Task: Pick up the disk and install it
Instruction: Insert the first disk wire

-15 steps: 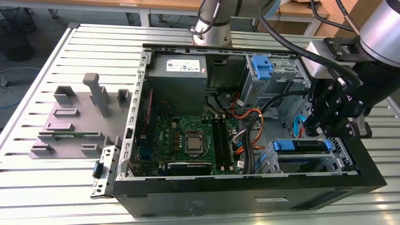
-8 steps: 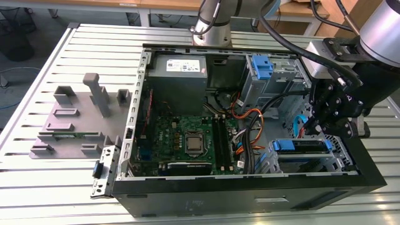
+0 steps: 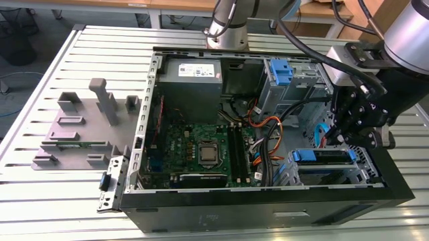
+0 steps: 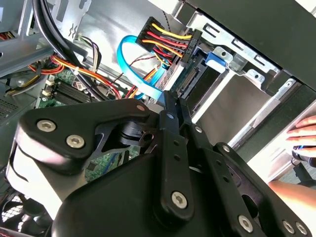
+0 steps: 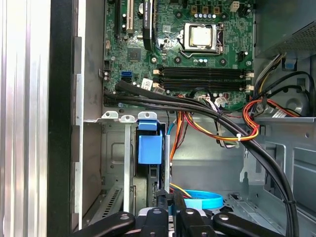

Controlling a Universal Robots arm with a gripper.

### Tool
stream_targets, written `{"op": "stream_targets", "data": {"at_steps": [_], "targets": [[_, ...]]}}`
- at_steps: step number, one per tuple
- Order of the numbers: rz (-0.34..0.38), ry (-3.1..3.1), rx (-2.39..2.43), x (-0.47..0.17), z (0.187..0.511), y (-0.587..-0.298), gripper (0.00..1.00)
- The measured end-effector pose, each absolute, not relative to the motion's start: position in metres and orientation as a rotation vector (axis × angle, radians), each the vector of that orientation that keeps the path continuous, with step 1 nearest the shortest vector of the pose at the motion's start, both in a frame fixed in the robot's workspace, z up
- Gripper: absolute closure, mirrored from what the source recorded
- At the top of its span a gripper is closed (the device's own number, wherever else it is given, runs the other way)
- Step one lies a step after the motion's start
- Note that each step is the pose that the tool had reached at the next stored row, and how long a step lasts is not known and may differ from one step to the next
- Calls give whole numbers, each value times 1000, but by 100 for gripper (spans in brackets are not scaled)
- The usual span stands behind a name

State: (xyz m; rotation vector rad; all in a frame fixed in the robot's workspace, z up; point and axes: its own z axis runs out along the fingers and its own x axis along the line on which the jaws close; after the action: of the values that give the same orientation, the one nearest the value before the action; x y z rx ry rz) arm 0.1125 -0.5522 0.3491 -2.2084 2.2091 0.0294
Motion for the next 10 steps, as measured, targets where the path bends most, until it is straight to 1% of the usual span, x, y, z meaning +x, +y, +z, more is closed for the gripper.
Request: {"op": "stream_targets", "data": {"at_steps": [10], "targets": [[29, 2209, -2208, 112, 346, -553, 84]]}}
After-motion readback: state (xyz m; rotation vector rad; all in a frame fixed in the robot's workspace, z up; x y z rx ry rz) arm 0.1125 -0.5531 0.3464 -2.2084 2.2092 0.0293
